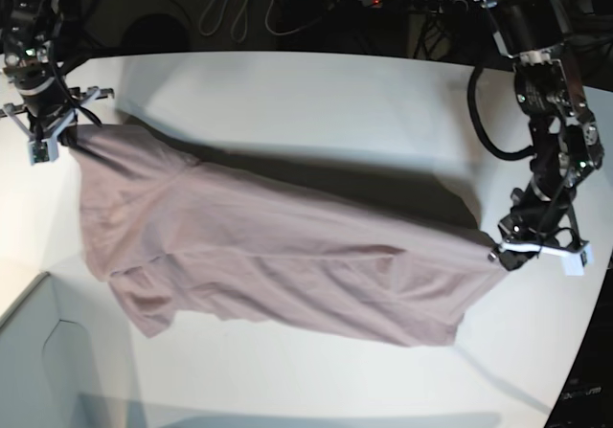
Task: Layout the t-shirt on the table in an organized manner, then fold the t-shirt properly
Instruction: 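Grasp the shirt edge with the left gripper and the right gripper, then pull the shirt edge with both grippers, stretching it between them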
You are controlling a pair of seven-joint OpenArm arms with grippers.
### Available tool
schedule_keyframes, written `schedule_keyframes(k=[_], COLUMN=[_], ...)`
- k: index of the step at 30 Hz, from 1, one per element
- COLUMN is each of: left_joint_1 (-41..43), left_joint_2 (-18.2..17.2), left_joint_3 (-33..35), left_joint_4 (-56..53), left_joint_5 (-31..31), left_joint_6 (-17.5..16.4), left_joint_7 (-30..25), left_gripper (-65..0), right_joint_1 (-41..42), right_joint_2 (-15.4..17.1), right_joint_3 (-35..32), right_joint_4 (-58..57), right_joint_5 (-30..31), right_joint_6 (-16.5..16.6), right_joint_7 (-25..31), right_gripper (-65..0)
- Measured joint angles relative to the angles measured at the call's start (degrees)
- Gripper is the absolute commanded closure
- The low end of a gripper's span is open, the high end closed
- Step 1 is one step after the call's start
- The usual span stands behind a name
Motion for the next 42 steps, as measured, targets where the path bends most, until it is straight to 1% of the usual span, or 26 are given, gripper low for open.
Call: schedule_keyframes(k=[2, 4, 11, 18, 20, 24, 28, 30, 33, 37, 42], left_joint_1=[-0.3, -2.7, -15.4, -23.3, -24.9, -25.6, -24.8, -24.9, -24.6, -20.6, -16.9], left_joint_2=[0.0, 0.2, 0.3, 1.6, 1.9, 1.6, 1.7, 1.6, 1.7, 1.2, 0.5], left_joint_3=[0.1, 0.1, 0.3, 0.2, 0.3, 2.1, 4.4, 5.6, 5.9, 5.6, 5.5], left_joint_4=[-0.3, -3.0, -17.0, -19.5, -21.5, -27.5, -31.8, -32.8, -32.0, -26.8, -26.9], left_joint_5=[0.0, 0.0, 0.0, 0.4, 0.2, 0.3, 0.3, 0.2, 0.2, -0.1, 0.4], left_joint_6=[0.0, 0.1, 0.3, 0.4, 0.3, 0.5, 0.6, 0.7, 0.6, 0.5, 0.6], left_joint_7=[0.0, -0.1, 0.0, -0.2, -0.4, -1.2, -6.1, -7.9, -7.8, -8.5, -8.6], left_gripper=[-0.1, -0.1, -0.1, -0.2, -3.0, -13.5, -25.4, -28.8, -29.3, -29.3, -29.6], right_joint_1=[1.2, 3.4, 5.8, 6.0, 6.2, 6.1, 6.1, 6.1, 6.1, 6.1, 6.1], right_joint_2=[0.1, 0.1, 0.1, 0.1, 0.1, 0.1, -0.7, -0.6, -0.7, -0.7, -0.7], right_joint_3=[0.0, 0.0, -0.2, -0.2, -0.2, -0.2, -0.2, -0.2, -0.2, -0.2, -0.2], right_joint_4=[0.1, 0.1, 0.3, 0.3, 0.3, 0.3, 0.3, 0.3, 0.3, 0.3, 0.3], right_joint_5=[0.0, 0.0, -0.2, 0.0, 0.0, -0.1, 0.0, 0.0, -0.2, -0.2, -0.2], right_joint_6=[0.0, 0.0, 0.0, 0.0, 0.0, 0.0, 0.0, 0.0, 0.0, 0.0, 0.0], right_joint_7=[0.2, 0.2, 0.1, 0.0, 0.2, 0.2, 0.1, 0.1, 0.1, 0.2, 0.2], right_gripper=[0.0, 0.0, 0.0, 0.0, 0.0, 0.0, 0.0, 0.0, 0.0, 0.0, 0.0])
